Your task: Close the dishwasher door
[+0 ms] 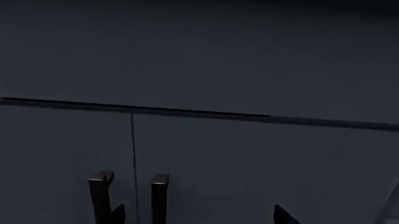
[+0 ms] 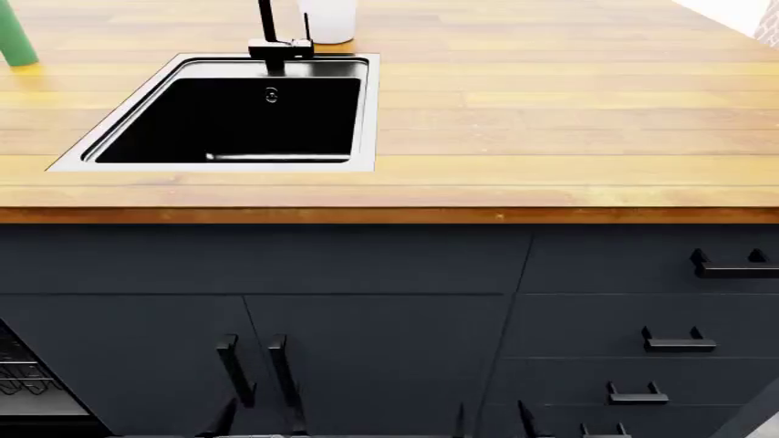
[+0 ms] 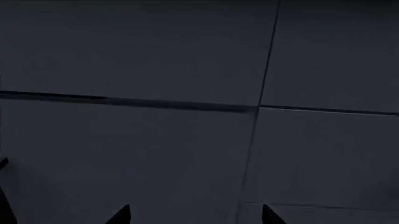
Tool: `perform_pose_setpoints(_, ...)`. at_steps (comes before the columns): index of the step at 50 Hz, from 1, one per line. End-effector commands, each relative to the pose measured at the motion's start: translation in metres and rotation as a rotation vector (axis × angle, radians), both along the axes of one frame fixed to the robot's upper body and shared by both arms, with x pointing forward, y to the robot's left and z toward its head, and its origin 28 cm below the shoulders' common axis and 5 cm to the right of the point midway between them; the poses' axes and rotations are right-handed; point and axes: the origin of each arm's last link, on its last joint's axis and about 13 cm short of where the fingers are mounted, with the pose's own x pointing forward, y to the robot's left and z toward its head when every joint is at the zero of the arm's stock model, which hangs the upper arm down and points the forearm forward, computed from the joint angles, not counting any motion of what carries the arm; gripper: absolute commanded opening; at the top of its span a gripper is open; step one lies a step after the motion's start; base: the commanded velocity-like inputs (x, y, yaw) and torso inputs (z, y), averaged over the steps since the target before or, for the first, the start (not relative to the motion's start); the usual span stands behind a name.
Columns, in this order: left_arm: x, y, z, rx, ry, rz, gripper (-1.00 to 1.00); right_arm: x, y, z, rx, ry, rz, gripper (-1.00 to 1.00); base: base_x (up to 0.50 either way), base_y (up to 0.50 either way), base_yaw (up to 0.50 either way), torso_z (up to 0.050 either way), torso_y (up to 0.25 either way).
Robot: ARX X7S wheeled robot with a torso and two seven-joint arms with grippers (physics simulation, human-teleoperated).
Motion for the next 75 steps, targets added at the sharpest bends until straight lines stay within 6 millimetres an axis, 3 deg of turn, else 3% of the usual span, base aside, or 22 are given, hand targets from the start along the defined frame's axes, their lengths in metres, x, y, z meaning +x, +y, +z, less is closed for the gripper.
perform_pose_setpoints(1,-0.0321,-0.0001,-0.0195,0.001,-0.005,-0.006,1.0,-0.0287,-0.0031,-0.0184,-0.001,0.02,-0.027,1.0,0.0,0.0,0.0,0.0,0.0)
perform_pose_setpoints(10,-0.0326,-0.0005,-0.0204,-0.005,0.007,-0.012,1.0,-0.0309,-0.0028,-0.0174,0.005,-0.007,-0.033,1.0,0.0,0.0,0.0,-0.005,0.0)
perform_pose_setpoints(75,-0.0336,-0.0006,-0.0206,-0.008,0.004,-0.032,1.0,-0.0308,-0.0026,-0.017,0.011,-0.012,-0.03,1.0,0.0,0.0,0.0,-0.05,0.0)
